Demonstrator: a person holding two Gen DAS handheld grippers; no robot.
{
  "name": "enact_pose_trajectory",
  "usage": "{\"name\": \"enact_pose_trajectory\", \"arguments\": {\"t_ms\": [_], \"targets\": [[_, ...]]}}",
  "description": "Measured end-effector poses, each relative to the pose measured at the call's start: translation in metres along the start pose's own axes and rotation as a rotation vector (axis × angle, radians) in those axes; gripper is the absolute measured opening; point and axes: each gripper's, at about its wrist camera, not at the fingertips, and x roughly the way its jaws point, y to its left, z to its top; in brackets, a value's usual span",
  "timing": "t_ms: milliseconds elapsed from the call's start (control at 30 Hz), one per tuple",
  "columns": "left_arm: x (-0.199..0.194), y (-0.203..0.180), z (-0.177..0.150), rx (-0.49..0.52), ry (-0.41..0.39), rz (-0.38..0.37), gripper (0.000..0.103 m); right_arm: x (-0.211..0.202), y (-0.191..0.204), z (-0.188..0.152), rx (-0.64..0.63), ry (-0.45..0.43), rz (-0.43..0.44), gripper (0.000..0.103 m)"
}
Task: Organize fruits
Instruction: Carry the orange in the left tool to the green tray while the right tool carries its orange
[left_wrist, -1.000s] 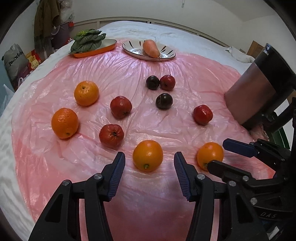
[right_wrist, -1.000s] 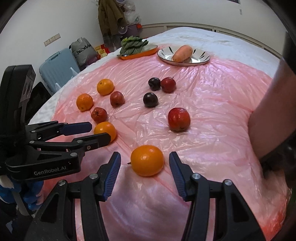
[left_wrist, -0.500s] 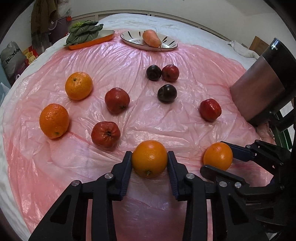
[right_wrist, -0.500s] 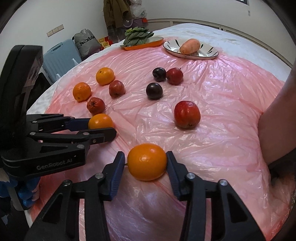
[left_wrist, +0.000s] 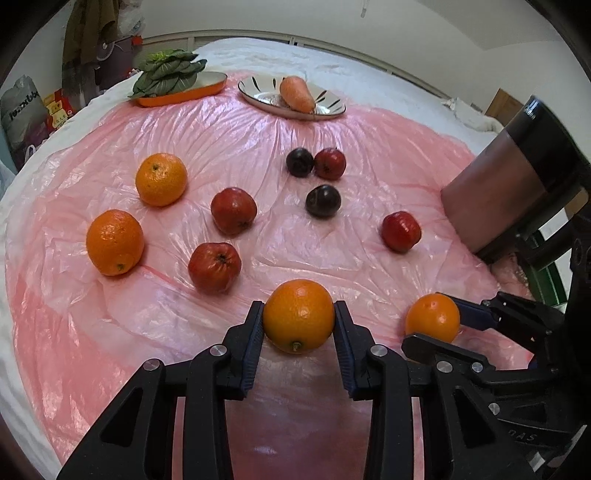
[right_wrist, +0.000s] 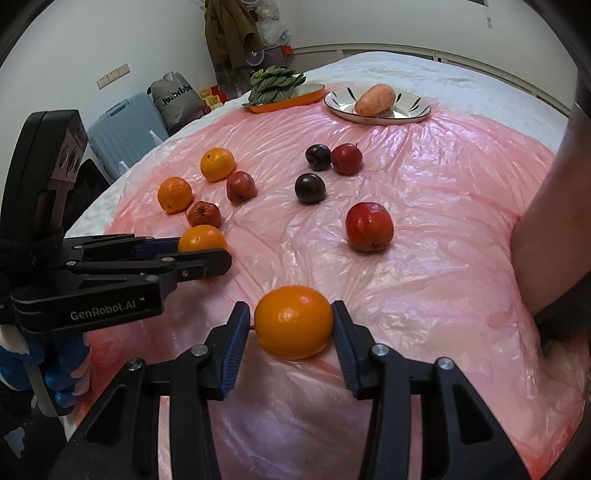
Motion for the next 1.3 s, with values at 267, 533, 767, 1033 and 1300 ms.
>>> {"name": "enact_pose_trajectory", "arguments": {"t_ms": [267,533,767,1033,1300], "targets": [[-0.023,-0.003,-0.008,0.003,-0.028,-0.021,0.032,-0.019,0.0,-0.011,0.033,-0.013,-0.023,0.084],[-0.053,-0.021,-0.018,0.041,-0.05,-0.026,0.032,-0.059,-0.01,-0.027,0.073,-0.059,-0.046,0.084],[-0.069,-0.069,-0.03,0.103,-0.034,-0.096,0.032,-0.113,-0.044,-0.059,0.129,-0.102,-0.116,0.084],[-0.055,-0.178,-0.032,0.24,0.011,-0.257,0.032,-0.188,-0.135,-0.109,0.249,-0.141,-0.291,0.084],[-0.019,-0.311,-0.017,0.397,0.044,-0.358,0.032,-0.237,-0.25,-0.138,0.36,-0.163,-0.484,0.084]]}}
